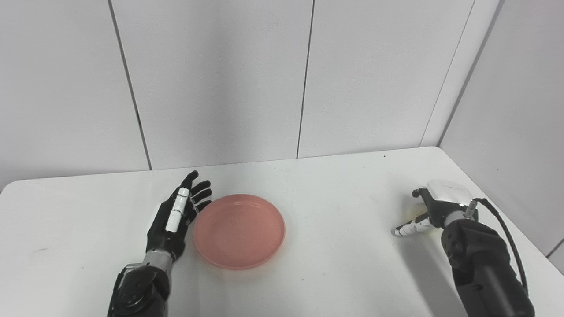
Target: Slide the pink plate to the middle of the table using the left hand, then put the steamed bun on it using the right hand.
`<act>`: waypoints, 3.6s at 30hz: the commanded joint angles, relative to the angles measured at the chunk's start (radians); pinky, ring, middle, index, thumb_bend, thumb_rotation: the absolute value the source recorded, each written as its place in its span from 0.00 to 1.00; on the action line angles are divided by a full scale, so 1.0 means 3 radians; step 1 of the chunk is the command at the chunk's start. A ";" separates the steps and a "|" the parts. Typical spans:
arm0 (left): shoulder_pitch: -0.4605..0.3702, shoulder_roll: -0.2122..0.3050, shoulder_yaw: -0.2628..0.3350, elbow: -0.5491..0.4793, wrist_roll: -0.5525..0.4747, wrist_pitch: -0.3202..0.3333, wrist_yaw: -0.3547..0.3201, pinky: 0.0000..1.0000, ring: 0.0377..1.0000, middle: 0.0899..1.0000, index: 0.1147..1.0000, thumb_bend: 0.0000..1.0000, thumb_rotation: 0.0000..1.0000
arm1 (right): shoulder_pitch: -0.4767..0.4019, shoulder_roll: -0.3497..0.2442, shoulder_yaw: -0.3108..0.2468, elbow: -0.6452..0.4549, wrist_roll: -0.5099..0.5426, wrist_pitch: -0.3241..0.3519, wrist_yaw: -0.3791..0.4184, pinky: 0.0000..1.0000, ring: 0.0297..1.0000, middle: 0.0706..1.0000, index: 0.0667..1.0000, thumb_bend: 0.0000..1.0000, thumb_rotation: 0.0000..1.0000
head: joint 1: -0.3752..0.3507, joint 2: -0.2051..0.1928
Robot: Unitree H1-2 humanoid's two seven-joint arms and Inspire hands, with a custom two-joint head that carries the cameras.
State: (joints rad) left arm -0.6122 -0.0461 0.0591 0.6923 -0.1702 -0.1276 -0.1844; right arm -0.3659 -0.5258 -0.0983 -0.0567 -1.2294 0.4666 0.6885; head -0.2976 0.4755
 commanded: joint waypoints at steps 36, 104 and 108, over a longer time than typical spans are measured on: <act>-0.0021 0.0011 0.0009 0.0040 -0.0026 0.0159 -0.0067 0.78 0.80 0.78 0.77 0.73 0.76 | -0.0063 -0.0320 -0.0134 -0.0071 0.0093 0.0007 -0.0038 0.65 0.80 0.83 0.75 1.00 0.36 | 0.0000 0.0030; -0.0032 0.0031 -0.0019 0.0058 -0.0012 0.0227 -0.0160 0.77 0.79 0.79 0.76 0.70 0.76 | -0.0015 -0.0347 0.0076 0.0035 0.0245 0.0009 -0.0230 0.19 0.25 0.33 0.45 0.52 0.15 | 0.0022 0.0065; -0.0035 0.0030 -0.0021 0.0072 -0.0013 0.0224 -0.0165 0.77 0.79 0.79 0.76 0.70 0.76 | -0.0011 -0.0330 0.0059 -0.0014 0.0310 0.0008 -0.0268 0.19 0.24 0.32 0.45 0.53 0.15 | 0.0023 0.0063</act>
State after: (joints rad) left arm -0.6179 -0.0399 0.0613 0.6929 -0.1707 -0.0948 -0.2281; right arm -0.3442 -0.6019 -0.0653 -0.0253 -1.1374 0.4666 0.6229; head -0.2915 0.4939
